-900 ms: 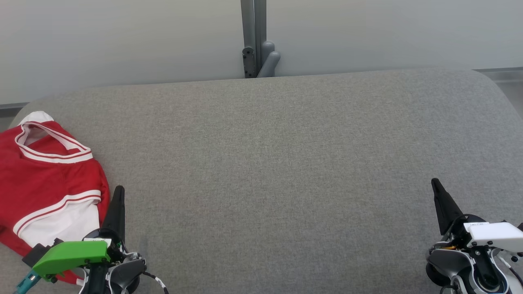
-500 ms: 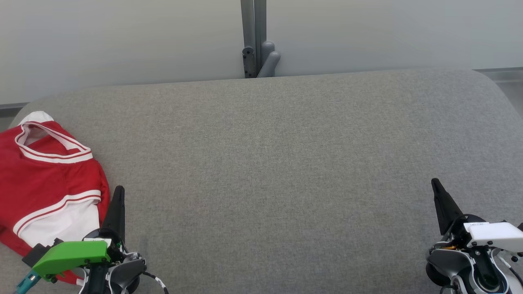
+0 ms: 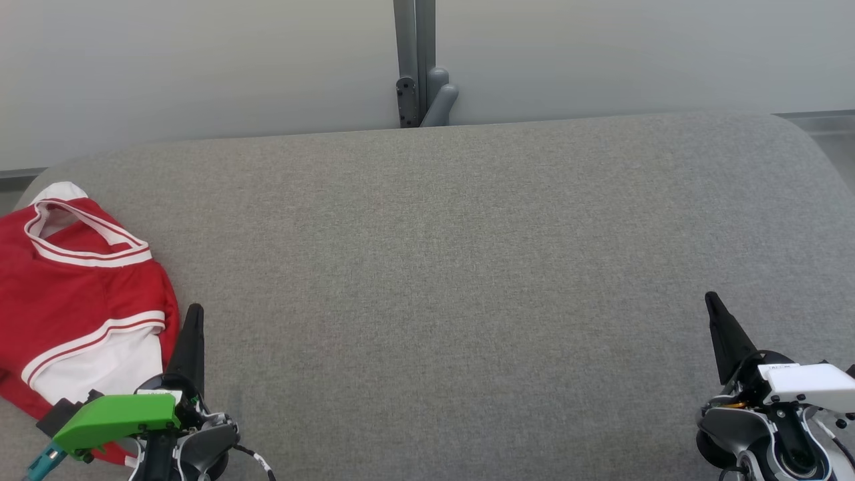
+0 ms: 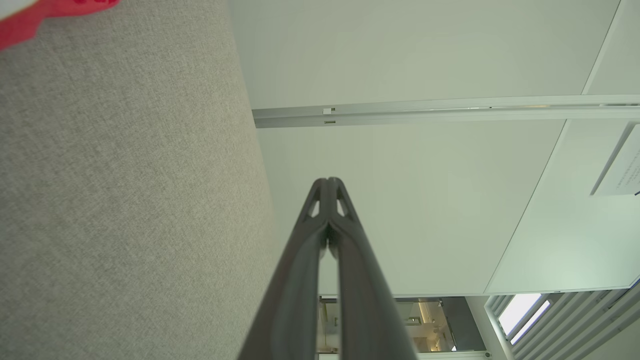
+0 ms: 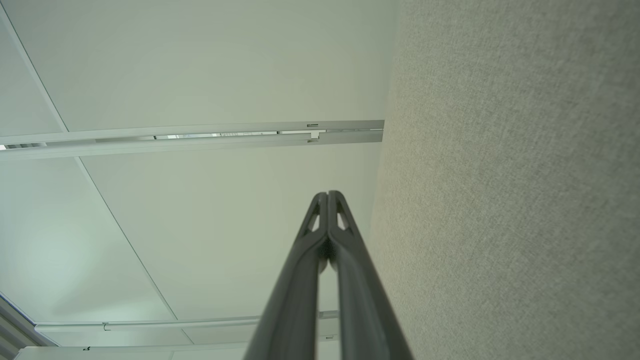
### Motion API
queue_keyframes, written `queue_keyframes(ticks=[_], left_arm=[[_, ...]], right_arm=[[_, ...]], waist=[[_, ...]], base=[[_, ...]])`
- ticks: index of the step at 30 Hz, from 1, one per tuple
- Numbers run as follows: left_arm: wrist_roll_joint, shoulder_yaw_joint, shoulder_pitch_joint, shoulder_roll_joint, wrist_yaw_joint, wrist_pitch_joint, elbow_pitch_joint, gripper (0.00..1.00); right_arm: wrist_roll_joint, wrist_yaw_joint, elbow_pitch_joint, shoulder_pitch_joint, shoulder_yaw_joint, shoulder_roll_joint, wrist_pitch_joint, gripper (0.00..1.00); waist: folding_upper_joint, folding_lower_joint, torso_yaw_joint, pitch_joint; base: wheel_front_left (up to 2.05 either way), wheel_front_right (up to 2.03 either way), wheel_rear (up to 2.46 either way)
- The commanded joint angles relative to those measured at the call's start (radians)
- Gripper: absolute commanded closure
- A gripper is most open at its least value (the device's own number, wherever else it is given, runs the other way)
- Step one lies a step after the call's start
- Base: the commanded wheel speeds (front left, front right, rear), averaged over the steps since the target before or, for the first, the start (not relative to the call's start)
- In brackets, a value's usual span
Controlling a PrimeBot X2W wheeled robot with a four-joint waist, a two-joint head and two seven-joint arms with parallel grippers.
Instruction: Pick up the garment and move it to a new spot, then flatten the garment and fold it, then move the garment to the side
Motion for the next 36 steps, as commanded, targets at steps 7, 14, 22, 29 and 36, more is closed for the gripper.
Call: queue_keyframes(ticks=[7, 14, 22, 29, 36], left_arm=[[-0.001, 0.002, -0.012, 0.007, -0.005, 0.0, -0.003, 1.0], [-0.001, 0.002, -0.012, 0.007, -0.005, 0.0, -0.003, 1.0], [-0.001, 0.002, -0.012, 0.007, -0.005, 0.0, -0.003, 1.0], [-0.001, 0.002, -0.012, 0.007, -0.005, 0.0, -0.003, 1.0], [-0.001, -0.011, 0.014, -0.003, 0.0, -0.011, 0.01, 0.0]], right_arm=[[0.005, 0.0, 0.002, -0.003, 0.0, -0.005, 0.0, 1.0], [0.005, 0.0, 0.002, -0.003, 0.0, -0.005, 0.0, 1.0], [0.005, 0.0, 0.002, -0.003, 0.0, -0.005, 0.0, 1.0], [0.005, 0.0, 0.002, -0.003, 0.0, -0.005, 0.0, 1.0], [-0.003, 0.0, 0.01, 0.013, 0.008, 0.005, -0.013, 0.0]], waist=[[0.0, 0.0, 0.0, 0.0], [0.0, 0.0, 0.0, 0.0], [0.0, 0.0, 0.0, 0.0], [0.0, 0.0, 0.0, 0.0], [0.0, 0.0, 0.0, 0.0]], base=[[0.0, 0.0, 0.0], [0.0, 0.0, 0.0], [0.0, 0.0, 0.0], [0.0, 0.0, 0.0], [0.0, 0.0, 0.0]])
